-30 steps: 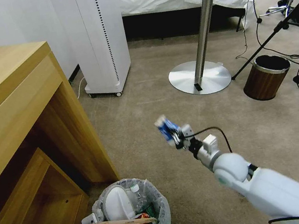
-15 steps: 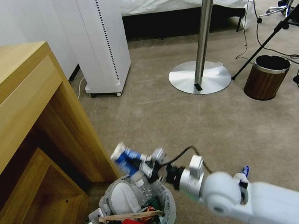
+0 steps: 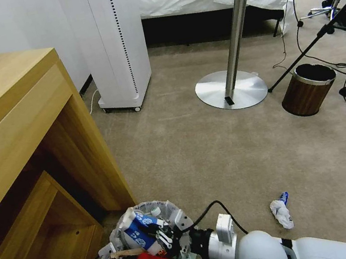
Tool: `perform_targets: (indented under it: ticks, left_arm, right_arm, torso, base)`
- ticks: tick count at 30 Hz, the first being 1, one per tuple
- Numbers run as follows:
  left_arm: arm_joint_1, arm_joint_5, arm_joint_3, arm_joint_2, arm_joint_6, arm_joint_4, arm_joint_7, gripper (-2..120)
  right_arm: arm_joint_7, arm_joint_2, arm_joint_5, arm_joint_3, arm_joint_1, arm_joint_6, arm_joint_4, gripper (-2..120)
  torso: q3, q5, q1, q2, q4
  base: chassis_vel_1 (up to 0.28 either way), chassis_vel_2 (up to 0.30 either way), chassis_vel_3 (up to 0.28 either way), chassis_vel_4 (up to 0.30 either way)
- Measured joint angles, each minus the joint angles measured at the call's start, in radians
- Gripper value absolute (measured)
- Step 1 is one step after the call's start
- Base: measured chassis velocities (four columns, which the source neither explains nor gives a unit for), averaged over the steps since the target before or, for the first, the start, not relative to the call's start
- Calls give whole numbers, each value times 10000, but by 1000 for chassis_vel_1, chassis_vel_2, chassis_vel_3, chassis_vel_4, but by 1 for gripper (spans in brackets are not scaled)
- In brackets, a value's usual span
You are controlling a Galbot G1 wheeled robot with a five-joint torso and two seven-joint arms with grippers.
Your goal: Pick up the trash bin and place the garbage on the floor into it.
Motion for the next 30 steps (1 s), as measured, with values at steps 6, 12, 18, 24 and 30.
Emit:
perform_targets:
  ticks: [6,12,18,24,30]
  left_arm:
    - [119,66,-2,41,-5,-57,35,0]
    - [274,203,-10,26,-6,-67,102,0]
    - [369,255,5,58,-18,-84,133,0]
    - [350,156,2,345,-37,-130,138,0]
    - [332,82,21,541,-46,-165,142,0]
  right_arm:
    - [157,-80,-193,49,-255,-3,-103,0]
    - [381,-21,-838,-91,-250,256,-352,10]
    - [394,21,-1055,-143,-180,360,-474,32]
    - [422,61,-1190,-42,12,381,-577,54]
    - [716,82,-1432,714,247,-100,-430,75]
  torso:
    - [0,0,0,0,0]
    - [0,0,0,0,0]
    - [0,0,0,0,0]
    - [1,0,0,0,0]
    - [0,0,0,0,0]
  base:
    - [0,0,0,0]
    - [0,0,0,0]
    - [0,0,0,0]
    - [0,0,0,0]
    - [0,0,0,0]
